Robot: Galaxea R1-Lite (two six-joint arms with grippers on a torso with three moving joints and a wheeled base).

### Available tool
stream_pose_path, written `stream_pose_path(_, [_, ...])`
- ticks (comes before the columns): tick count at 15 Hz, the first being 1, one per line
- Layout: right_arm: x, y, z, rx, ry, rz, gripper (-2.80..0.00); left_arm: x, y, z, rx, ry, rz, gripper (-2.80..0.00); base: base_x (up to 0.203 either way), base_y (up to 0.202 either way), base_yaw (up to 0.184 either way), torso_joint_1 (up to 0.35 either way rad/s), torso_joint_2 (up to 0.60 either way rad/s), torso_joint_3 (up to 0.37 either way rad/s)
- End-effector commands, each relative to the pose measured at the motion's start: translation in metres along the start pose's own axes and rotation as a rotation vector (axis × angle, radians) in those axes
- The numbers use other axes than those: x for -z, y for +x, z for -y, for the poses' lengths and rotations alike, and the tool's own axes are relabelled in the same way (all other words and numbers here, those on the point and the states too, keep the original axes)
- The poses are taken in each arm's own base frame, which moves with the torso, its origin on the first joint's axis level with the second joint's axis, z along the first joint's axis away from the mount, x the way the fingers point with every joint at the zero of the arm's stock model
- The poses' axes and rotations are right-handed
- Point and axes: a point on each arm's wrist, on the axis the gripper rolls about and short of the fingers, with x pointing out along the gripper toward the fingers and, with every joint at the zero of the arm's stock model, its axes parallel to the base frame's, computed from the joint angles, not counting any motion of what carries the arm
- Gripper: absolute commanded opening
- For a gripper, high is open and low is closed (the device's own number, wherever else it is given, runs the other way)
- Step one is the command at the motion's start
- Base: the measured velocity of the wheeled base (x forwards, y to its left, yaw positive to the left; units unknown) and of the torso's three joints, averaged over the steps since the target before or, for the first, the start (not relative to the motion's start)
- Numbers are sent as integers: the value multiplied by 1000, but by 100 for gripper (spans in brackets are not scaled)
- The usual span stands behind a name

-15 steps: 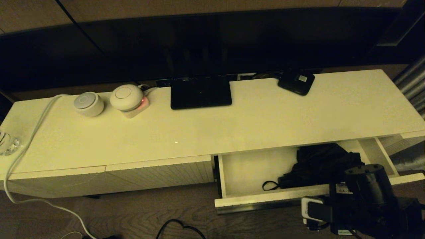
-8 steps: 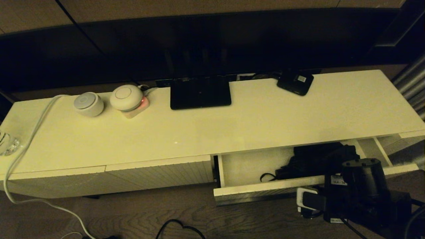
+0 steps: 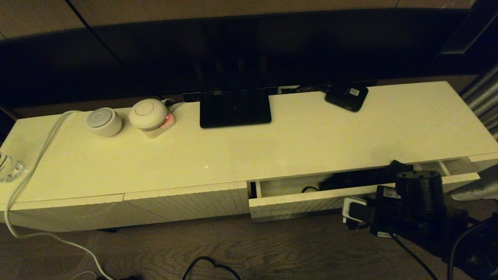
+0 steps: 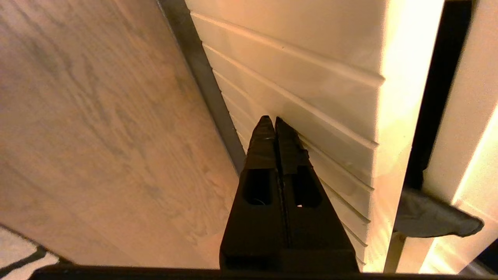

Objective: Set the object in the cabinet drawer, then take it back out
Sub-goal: Close the drawer

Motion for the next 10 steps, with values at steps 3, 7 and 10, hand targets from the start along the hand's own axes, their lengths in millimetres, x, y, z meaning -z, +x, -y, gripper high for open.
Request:
stream_pose_path(3, [-8, 14, 8, 76, 14, 29, -280, 1, 0, 0, 0, -1, -3, -280, 0, 0, 0, 0, 0, 0])
stream_pose_path(7, [-9, 18, 17, 107, 28, 32, -280, 1, 0, 0, 0, 0, -3, -280, 0, 0, 0, 0, 0, 0])
stream_pose_path(10, [-11, 19, 23, 140, 43, 45, -280, 1, 0, 0, 0, -1, -3, -280, 0, 0, 0, 0, 0, 0])
